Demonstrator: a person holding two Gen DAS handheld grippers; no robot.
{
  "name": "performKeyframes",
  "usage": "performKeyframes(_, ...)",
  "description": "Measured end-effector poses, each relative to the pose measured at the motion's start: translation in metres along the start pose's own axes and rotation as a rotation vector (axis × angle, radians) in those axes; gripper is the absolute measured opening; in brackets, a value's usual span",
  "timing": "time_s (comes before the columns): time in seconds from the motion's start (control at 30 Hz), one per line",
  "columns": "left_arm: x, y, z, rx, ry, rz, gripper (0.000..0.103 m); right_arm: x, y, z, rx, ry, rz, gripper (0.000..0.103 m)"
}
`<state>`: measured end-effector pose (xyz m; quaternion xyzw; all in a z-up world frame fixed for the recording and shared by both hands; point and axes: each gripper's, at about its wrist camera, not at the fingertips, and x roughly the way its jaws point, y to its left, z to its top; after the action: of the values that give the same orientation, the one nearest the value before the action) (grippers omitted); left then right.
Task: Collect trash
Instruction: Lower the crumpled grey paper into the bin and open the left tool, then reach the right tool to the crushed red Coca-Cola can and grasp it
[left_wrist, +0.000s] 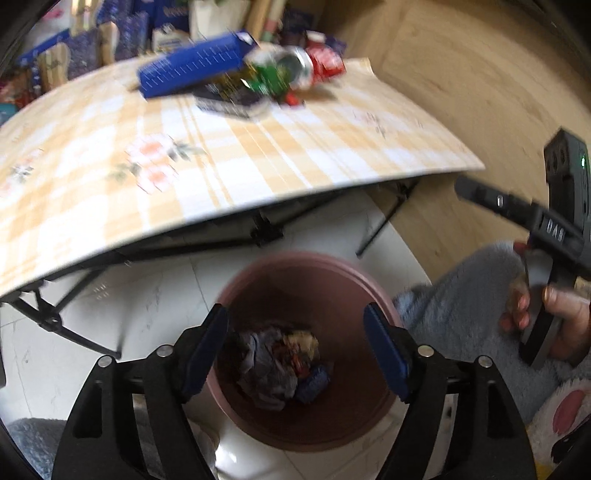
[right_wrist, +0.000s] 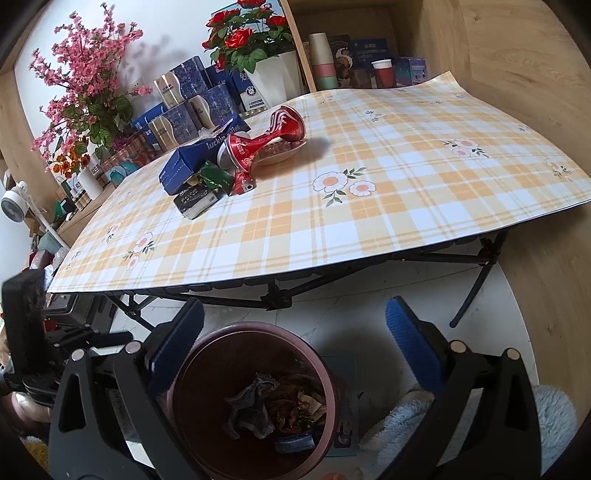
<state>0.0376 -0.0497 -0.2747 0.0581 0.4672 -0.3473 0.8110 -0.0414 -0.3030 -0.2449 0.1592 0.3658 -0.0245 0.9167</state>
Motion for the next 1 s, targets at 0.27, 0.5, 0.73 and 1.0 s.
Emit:
performKeyframes(0.27,-0.026,0.024,0.006,-0.115,-0.144,0.088,0.077,0.002,-0.001,0.0,0.001,0.007,-0.015,0.097)
performKeyframes(0.5,-0.035,0.042,0.008,-0.207,-0.195,0.116,0.078,0.006,-0.003,0.0,0.006,0.018,-0.077,0.097)
performKeyframes(0.73,-0.037,0.049,0.01,-0.242,-0.217,0.123,0.078,0.004,-0.01,0.007,0.039,0.015,-0.06,0.092)
performKeyframes(1.0,-0.04,0.056,0.017,-0.271,-0.259,0.128,0.078,0.015,0.004,0.043,-0.055,0.031,-0.066,0.07)
